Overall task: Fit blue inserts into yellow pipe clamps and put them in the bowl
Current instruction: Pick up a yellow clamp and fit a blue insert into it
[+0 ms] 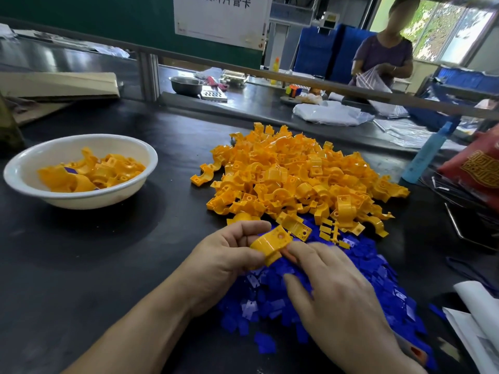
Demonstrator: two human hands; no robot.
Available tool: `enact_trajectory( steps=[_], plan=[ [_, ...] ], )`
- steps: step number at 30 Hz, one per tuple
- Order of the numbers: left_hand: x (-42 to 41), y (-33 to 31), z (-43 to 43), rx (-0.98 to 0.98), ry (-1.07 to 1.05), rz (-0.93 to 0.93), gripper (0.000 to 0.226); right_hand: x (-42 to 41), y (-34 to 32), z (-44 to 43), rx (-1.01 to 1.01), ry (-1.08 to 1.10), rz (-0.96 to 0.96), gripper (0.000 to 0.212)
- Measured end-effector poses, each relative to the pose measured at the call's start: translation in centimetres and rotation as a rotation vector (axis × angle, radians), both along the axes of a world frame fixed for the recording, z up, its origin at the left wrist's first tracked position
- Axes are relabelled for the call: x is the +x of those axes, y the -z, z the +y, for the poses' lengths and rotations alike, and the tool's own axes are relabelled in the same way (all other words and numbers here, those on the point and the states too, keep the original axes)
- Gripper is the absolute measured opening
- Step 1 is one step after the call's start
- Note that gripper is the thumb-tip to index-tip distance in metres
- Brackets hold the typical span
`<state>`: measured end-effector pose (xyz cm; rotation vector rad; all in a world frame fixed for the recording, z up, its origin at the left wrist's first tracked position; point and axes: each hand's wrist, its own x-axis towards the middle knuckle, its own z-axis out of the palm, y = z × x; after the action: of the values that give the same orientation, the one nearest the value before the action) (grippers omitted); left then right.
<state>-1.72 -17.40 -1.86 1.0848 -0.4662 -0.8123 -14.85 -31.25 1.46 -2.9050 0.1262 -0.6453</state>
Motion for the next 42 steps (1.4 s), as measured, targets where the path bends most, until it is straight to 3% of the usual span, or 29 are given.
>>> enact_trajectory(
  steps=[4, 8, 11, 16, 21, 26, 30, 33, 38, 42],
  plan=[
    [0.3, -0.2, -0.1, -0.048, -0.012, 0.062, 0.056, -0.4, 0.6, -1.0, -0.085, 0.116, 0.44, 0.06],
    [0.2, -0.1, -0.2, -0.051, -0.034, 0.138, 0.058, 1.0, 1.0, -1.0, -0.137, 0.071, 0.605, 0.037],
    [0.3, -0.1, -0.1, -0.034, -0.089, 0.185, 0.053, 1.9, 1.0, -1.2, -0.149, 0.047, 0.585, 0.023],
    [0.4, -0.3, -0.1, 0.022, -0.096, 0.181, 0.047, 2.3, 1.1, -1.3, -0.071, 0.046, 0.462, 0.019],
    [0.5, -0.5, -0.1, 0.087, -0.133, 0.122, 0.039, 2.2, 1.5, -1.8, 0.306, 0.037, 0.228, 0.006],
    [0.3, -0.1, -0.4, 0.198, -0.127, 0.114, 0.042, 2.0, 2.0, -2.6, 0.692, 0.043, 0.093, 0.016],
    [0.0, 0.1, -0.6, 0.231, -0.108, 0.063, 0.033, 1.8, 1.6, -2.8, 1.044, -0.018, 0.026, 0.035],
    [-0.6, 0.1, -0.8, 0.241, -0.098, -0.009, 0.039, 1.7, 1.5, -2.7, 1.178, -0.04, 0.022, 0.027],
    [-1.0, 0.1, -0.8, 0.246, -0.097, -0.093, 0.043, 1.8, 1.6, -2.2, 1.237, -0.087, 0.038, 0.016],
    [-1.2, 0.2, -1.0, 0.275, -0.062, -0.172, 0.038, 1.7, 2.1, -1.9, 1.064, -0.052, -0.013, 0.019]
  ],
)
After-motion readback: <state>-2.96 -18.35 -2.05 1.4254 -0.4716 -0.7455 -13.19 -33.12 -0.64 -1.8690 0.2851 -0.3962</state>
